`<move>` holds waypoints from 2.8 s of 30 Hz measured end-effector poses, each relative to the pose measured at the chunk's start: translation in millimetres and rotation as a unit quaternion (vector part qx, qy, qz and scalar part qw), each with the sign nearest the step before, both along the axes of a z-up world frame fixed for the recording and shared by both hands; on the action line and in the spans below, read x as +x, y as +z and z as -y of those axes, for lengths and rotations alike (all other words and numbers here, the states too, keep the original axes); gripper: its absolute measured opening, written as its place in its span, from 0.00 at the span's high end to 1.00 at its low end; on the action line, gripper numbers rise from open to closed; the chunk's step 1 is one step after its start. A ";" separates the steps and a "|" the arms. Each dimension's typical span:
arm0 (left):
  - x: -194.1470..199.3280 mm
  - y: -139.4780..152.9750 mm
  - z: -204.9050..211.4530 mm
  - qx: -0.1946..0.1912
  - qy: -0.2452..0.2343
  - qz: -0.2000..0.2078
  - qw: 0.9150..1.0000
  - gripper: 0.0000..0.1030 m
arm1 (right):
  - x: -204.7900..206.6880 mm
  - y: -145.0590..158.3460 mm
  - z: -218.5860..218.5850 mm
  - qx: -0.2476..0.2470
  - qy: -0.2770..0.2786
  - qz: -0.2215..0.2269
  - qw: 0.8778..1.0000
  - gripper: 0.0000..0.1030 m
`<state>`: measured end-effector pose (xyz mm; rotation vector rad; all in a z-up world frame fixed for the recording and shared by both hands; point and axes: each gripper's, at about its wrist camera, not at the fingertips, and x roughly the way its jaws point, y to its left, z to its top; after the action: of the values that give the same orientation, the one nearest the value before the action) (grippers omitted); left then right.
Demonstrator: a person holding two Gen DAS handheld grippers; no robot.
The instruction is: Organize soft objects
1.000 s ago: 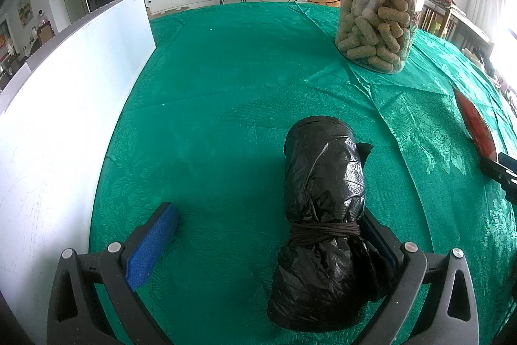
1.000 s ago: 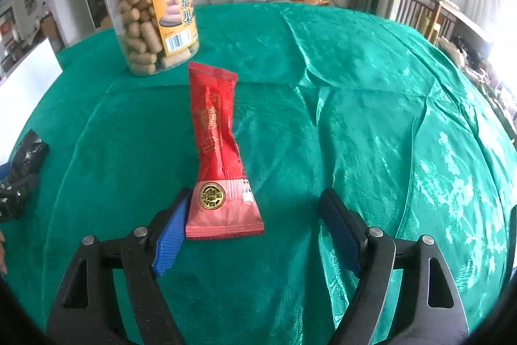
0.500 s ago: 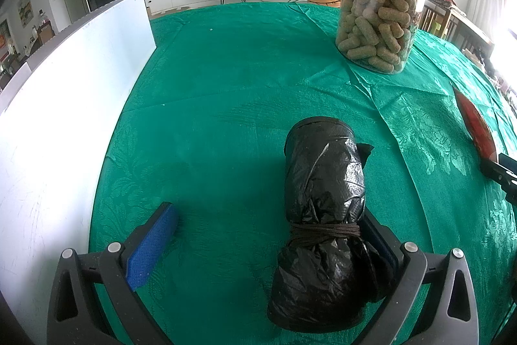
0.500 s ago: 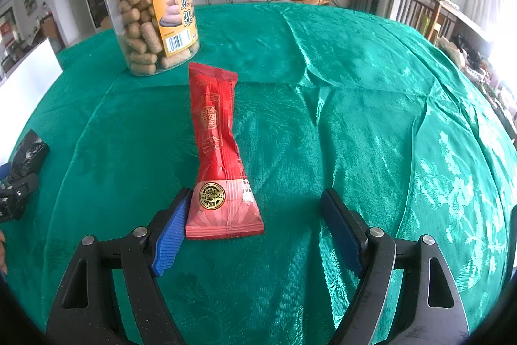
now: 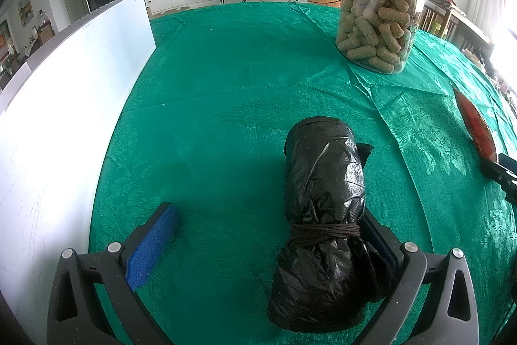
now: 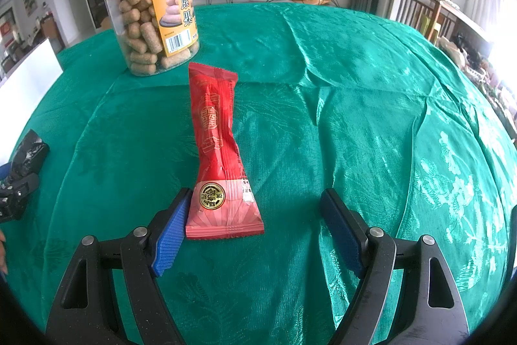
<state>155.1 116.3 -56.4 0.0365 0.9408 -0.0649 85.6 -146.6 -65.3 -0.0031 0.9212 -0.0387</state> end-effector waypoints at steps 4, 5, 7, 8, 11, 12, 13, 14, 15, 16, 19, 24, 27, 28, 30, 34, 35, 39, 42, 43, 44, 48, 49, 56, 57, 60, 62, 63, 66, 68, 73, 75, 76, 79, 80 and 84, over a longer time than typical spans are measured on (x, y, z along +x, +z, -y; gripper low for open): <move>0.0 0.1 0.1 0.000 0.000 0.000 1.000 0.00 | 0.0 -0.1 -0.3 0.000 0.000 0.000 1.000 0.20; 0.0 0.1 0.0 0.000 0.000 0.000 1.000 0.00 | 0.3 -0.2 0.5 0.000 0.000 0.000 1.000 0.20; 0.5 0.5 -0.2 0.001 -0.003 -0.004 1.000 0.00 | 0.2 -0.2 0.0 0.000 0.000 0.000 1.000 0.20; 2.6 1.4 -0.5 0.001 -0.009 -0.017 1.000 0.00 | 0.5 -0.3 0.7 0.000 0.000 0.000 1.000 0.20; 9.6 3.6 0.8 0.003 -0.014 -0.061 0.998 0.00 | 6.0 -2.8 8.4 0.008 0.012 -0.003 1.000 0.16; 9.2 4.9 2.5 0.001 -0.019 -0.069 0.997 0.00 | 7.9 -2.2 11.8 0.016 0.021 -0.008 1.000 0.15; 7.6 6.1 4.9 0.001 -0.025 -0.073 0.997 0.00 | 10.9 -0.9 16.1 0.030 0.028 -0.016 0.999 0.15; 6.3 6.8 8.1 0.002 -0.030 -0.075 0.997 0.00 | 15.9 1.2 21.2 0.048 0.029 -0.029 0.998 0.15; 4.3 7.1 11.7 0.005 -0.036 -0.075 0.997 0.02 | 21.6 3.6 25.1 0.067 0.024 -0.045 0.996 0.15; 2.9 7.3 15.9 0.010 -0.041 -0.074 0.996 0.07 | 27.8 6.3 28.2 0.085 0.017 -0.059 0.995 0.15; -2.4 12.1 28.5 0.020 -0.059 -0.055 0.997 0.31 | 46.5 19.7 17.8 0.087 0.016 -0.067 0.994 0.16; -0.4 18.2 30.9 0.003 -0.071 -0.049 0.996 0.64 | 70.0 6.2 -20.5 0.000 0.049 -0.131 0.990 0.66; -9.6 23.9 15.5 -0.048 -0.059 -0.043 0.996 0.65 | 59.8 14.6 -24.1 0.003 0.038 -0.125 0.991 0.81; -14.0 27.4 11.4 -0.063 -0.054 -0.040 0.996 0.65 | 56.1 17.3 -23.8 0.008 0.037 -0.121 0.992 0.81; -22.5 35.9 4.1 -0.094 -0.049 -0.033 0.994 0.65 | 48.5 25.7 -23.5 0.017 0.034 -0.113 0.993 0.81; -42.1 63.4 -12.0 -0.144 -0.037 -0.011 0.989 0.65 | 32.1 53.8 -29.6 0.061 0.038 -0.095 0.993 0.81; -45.7 72.0 -17.0 -0.155 -0.034 -0.004 0.987 0.65 | 28.4 63.4 -34.5 0.071 0.045 -0.089 0.992 0.81; -64.8 117.8 -51.4 -0.177 -0.023 0.035 0.983 0.65 | 18.7 112.4 -84.5 0.099 0.097 -0.053 0.989 0.81; -80.9 154.4 -96.4 -0.163 0.003 0.065 0.984 0.64 | 8.8 151.7 -140.6 0.130 0.158 -0.025 0.978 0.81; -86.5 162.5 -111.3 -0.153 0.015 0.072 0.985 0.64 | 7.0 160.3 -157.8 0.141 0.174 -0.020 0.974 0.81; -93.3 171.1 -132.3 -0.137 0.035 0.080 0.987 0.64 | 5.3 170.2 -179.7 0.154 0.194 -0.016 0.969 0.81; -109.1 175.5 -197.5 -0.071 0.117 0.078 0.988 0.64 | -2.0 196.8 -282.7 0.200 0.278 -0.021 0.939 0.80; -111.6 171.3 -211.3 -0.051 0.139 0.066 0.987 0.62 | -2.9 197.4 -301.1 0.208 0.290 -0.025 0.934 0.79; -141.7 153.3 -240.2 0.022 0.220 0.079 0.972 0.10 | -11.9 157.1 -394.7 0.276 0.344 -0.121 0.889 0.31; -145.3 154.2 -237.8 0.031 0.223 0.085 0.971 0.10 | -10.8 155.6 -395.3 0.272 0.344 -0.121 0.891 0.31; -148.5 157.4 -224.5 0.079 0.256 0.091 0.959 0.09 | -8.6 152.4 -381.9 0.235 0.333 -0.100 0.908 0.31; -152.0 157.7 -218.2 0.095 0.281 0.085 0.951 0.06 | -7.8 150.5 -370.3 0.211 0.324 -0.090 0.918 0.31; -153.1 157.0 -215.8 0.092 0.287 0.083 0.950 0.03 | -8.8 150.6 -367.3 0.201 0.323 -0.085 0.921 0.31; -157.3 158.8 -210.3 0.068 0.291 0.077 0.951 0.03 | -18.7 154.1 -365.4 0.158 0.322 -0.062 0.931 0.31; -157.5 160.5 -204.4 0.077 0.295 0.068 0.950 0.03 | -17.7 158.8 -358.7 0.129 0.324 -0.049 0.936 0.31; -159.4 168.5 -203.5 0.064 0.293 0.052 0.952 0.03 | -29.9 164.6 -361.7 0.089 0.336 -0.032 0.937 0.31; -163.1 173.2 -207.4 0.046 0.294 0.042 0.954 0.03 | -32.1 164.7 -365.3 0.076 0.339 -0.030 0.937 0.31; -163.9 174.4 -209.1 0.043 0.298 0.035 0.953 0.03 | -33.9 165.3 -367.1 0.069 0.341 -0.027 0.937 0.31; -164.8 178.1 -214.2 0.052 0.314 0.030 0.948 0.03 | -39.5 167.4 -369.8 0.060 0.343 -0.013 0.937 0.31; -167.4 179.7 -214.4 0.057 0.317 0.032 0.946 0.03 | -40.7 168.1 -369.0 0.060 0.342 -0.007 0.938 0.31; -174.9 180.9 -215.4 0.052 0.323 0.041 0.944 0.03 | -40.5 165.8 -368.3 0.059 0.341 0.001 0.938 0.30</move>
<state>-19.9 331.7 124.6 -0.1711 0.8331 0.5915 45.2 221.7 100.6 -0.2112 0.8779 0.6613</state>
